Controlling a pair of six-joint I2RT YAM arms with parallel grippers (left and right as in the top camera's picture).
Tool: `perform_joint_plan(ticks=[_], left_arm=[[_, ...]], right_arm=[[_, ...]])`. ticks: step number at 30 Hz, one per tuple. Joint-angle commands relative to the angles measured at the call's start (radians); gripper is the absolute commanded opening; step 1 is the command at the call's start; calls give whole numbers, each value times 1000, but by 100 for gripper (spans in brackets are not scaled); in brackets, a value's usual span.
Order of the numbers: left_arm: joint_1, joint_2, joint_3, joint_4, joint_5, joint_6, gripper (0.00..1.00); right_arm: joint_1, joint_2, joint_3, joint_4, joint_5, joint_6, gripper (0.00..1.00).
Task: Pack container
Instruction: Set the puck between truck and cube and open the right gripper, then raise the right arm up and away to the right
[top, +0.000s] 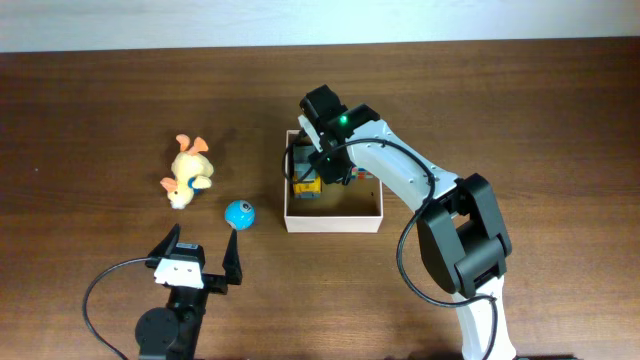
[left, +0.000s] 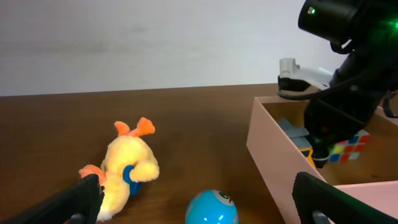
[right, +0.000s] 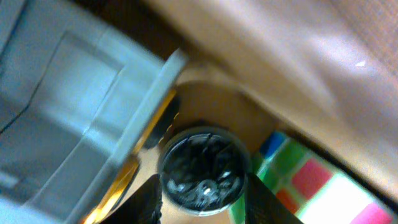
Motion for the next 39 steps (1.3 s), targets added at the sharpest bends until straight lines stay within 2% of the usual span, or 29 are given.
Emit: perform_joint_plan(ticks=[1, 14, 23, 28, 36, 39], left_arm=[[5, -10, -5, -1, 8, 16, 99], [5, -10, -5, -1, 8, 16, 99], [5, -10, -5, -1, 8, 16, 99], [5, -10, -5, -1, 8, 16, 99], [5, -10, -5, -1, 8, 16, 99], [5, -10, -5, -1, 8, 16, 99]], right_arm=[[2, 1, 68, -47, 9, 5, 37], [2, -31, 302, -225, 1, 9, 37], [-43, -38, 514, -400, 29, 74, 38], [-136, -45, 604, -471, 77, 162, 39], [-396, -51, 631, -571, 80, 343, 39], [-507, -51, 631, -612, 77, 422, 47]])
